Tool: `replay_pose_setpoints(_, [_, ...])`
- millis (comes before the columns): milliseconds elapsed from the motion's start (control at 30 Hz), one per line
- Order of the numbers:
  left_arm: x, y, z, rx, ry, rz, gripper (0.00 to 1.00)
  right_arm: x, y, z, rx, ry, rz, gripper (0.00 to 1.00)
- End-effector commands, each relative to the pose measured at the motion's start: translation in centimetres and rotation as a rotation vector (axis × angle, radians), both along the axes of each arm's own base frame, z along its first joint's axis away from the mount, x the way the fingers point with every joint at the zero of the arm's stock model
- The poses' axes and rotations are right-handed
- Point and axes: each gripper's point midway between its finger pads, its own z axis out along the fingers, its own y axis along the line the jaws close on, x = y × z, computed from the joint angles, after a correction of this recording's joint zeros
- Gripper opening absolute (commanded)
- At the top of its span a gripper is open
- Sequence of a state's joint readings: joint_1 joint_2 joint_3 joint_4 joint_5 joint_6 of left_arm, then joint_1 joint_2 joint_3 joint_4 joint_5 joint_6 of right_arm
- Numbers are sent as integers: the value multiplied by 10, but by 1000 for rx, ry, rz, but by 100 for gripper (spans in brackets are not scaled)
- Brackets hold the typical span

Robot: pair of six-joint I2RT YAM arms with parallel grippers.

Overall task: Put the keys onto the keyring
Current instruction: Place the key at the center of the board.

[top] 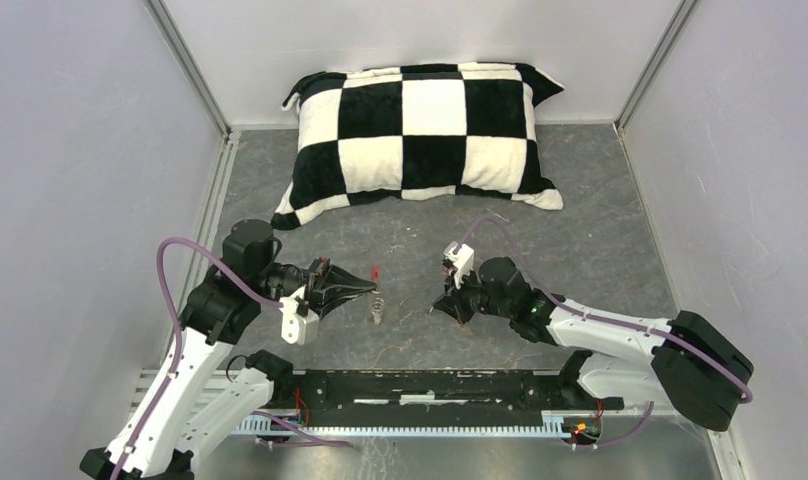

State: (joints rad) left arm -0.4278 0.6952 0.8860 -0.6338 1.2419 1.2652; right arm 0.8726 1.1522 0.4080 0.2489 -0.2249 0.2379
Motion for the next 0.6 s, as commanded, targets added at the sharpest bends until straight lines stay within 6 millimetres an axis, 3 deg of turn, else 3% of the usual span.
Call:
replay_pose_setpoints(0, [-9,-1,9,-34,-44,-51,2,2,11,12,42,-44,30,0])
replay_pose_setpoints(333, [-12,-1,9,-32,2,-56,2,-1,15,21,48,-65,51,0])
replay_pose_setpoints(567, [-10,-1,7,-26,4,-44,2,3,16,51,60,-146,65,0])
